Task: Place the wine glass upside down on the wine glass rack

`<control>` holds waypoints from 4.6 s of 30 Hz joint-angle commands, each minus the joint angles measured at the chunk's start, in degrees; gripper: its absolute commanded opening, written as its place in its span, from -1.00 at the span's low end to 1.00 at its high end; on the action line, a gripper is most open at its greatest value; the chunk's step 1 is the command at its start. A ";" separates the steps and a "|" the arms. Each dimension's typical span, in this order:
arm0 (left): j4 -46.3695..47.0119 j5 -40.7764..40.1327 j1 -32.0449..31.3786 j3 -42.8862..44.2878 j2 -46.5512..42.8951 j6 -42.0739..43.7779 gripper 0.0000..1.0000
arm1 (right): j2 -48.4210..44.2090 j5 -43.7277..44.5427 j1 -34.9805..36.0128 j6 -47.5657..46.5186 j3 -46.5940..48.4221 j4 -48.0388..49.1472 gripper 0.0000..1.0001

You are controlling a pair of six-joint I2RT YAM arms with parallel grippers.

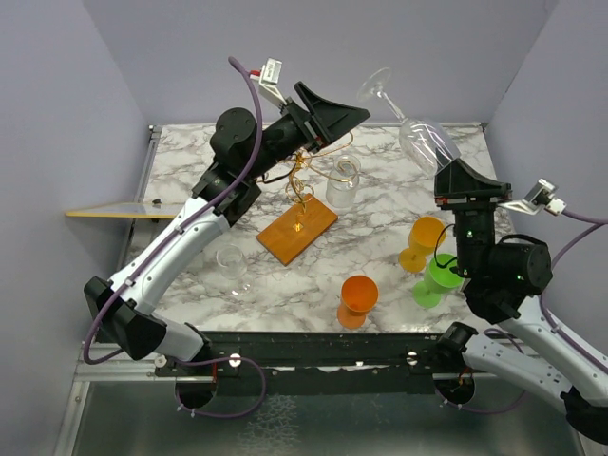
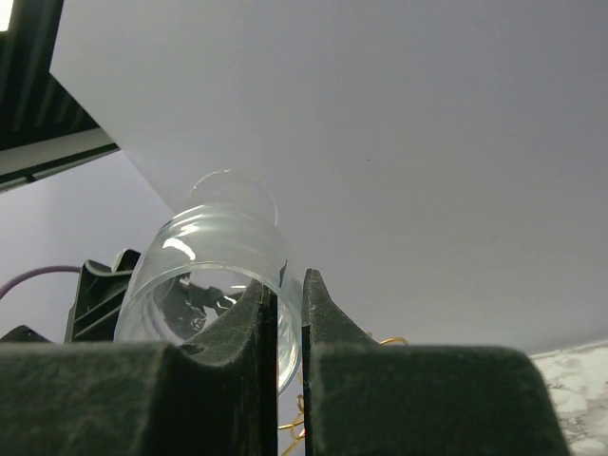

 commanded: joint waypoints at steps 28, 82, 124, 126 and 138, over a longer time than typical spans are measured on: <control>15.44 -33.34 -10.91 2.04 4.30 -9.55 -0.63 | 4.62 -9.77 -0.09 4.55 -6.77 13.64 -0.99; 21.55 16.70 -10.89 -4.49 -5.96 32.66 -1.00 | 12.13 -46.65 -0.12 -11.71 26.93 -41.41 0.27; 20.14 15.69 -11.33 -12.14 -11.94 30.27 -1.00 | 11.36 -49.67 -0.11 -9.91 17.96 -29.24 -0.11; 20.14 16.01 -11.32 -12.02 -11.72 29.83 -1.00 | 11.95 -51.38 -0.13 -10.02 18.40 -29.14 -0.23; 20.16 16.97 -11.33 -12.25 -11.98 28.41 -1.00 | 15.55 -56.94 -0.07 -9.24 19.82 -27.68 -0.73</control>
